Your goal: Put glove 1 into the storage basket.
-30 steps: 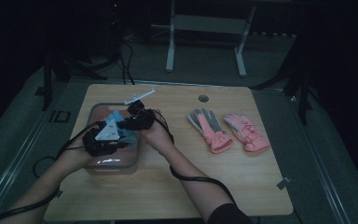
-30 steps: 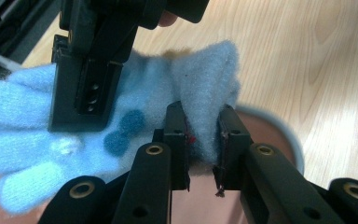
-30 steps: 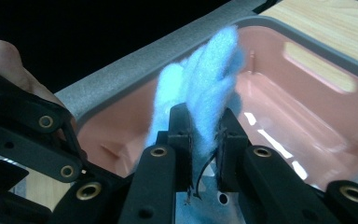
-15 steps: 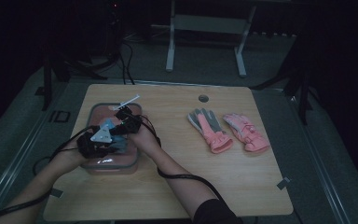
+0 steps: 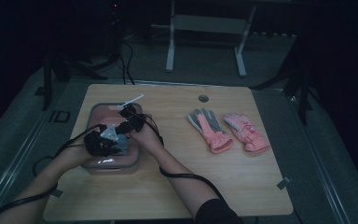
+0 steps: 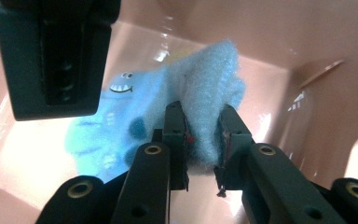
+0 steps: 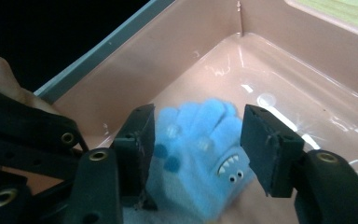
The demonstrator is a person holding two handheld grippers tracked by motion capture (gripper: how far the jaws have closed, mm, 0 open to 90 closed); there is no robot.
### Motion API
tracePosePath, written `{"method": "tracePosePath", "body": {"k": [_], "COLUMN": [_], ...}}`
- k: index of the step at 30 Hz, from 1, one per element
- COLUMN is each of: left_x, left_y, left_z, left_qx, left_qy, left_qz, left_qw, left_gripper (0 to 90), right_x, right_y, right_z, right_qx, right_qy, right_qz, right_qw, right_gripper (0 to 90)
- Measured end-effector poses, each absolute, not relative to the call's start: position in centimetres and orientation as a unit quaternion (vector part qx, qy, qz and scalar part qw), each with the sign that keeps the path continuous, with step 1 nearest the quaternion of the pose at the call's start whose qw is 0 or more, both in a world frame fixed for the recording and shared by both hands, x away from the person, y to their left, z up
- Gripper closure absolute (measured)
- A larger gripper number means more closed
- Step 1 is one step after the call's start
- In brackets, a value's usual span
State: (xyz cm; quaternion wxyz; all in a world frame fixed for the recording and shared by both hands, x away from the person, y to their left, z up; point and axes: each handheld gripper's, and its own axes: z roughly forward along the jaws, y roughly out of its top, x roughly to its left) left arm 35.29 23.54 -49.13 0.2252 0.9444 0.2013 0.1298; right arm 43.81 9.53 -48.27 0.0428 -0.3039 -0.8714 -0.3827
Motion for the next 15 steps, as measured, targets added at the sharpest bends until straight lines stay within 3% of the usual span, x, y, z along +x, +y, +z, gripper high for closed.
{"method": "tracePosePath", "body": {"k": [4, 10, 15], "left_x": [35.5, 35.0, 34.3], "left_y": [23.5, 23.6, 23.9], "left_z": [-49.2, -48.5, -47.6], "left_qx": [0.947, 0.929, 0.910], "left_qy": [0.211, 0.250, 0.279], "left_qz": [0.109, 0.121, 0.101], "left_qw": [0.217, 0.246, 0.290], "left_gripper": [71.1, 36.9, 17.5], "right_x": [43.7, 43.3, 42.6], "right_y": [9.2, 7.8, 6.7], "right_z": [-48.1, -47.3, -46.3], "right_qx": [-0.309, -0.305, -0.282], "right_qy": [-0.868, -0.863, -0.863], "right_qz": [-0.386, -0.401, -0.416], "right_qw": [0.040, 0.044, 0.053], "right_gripper": [36.8, 28.6, 19.9]}}
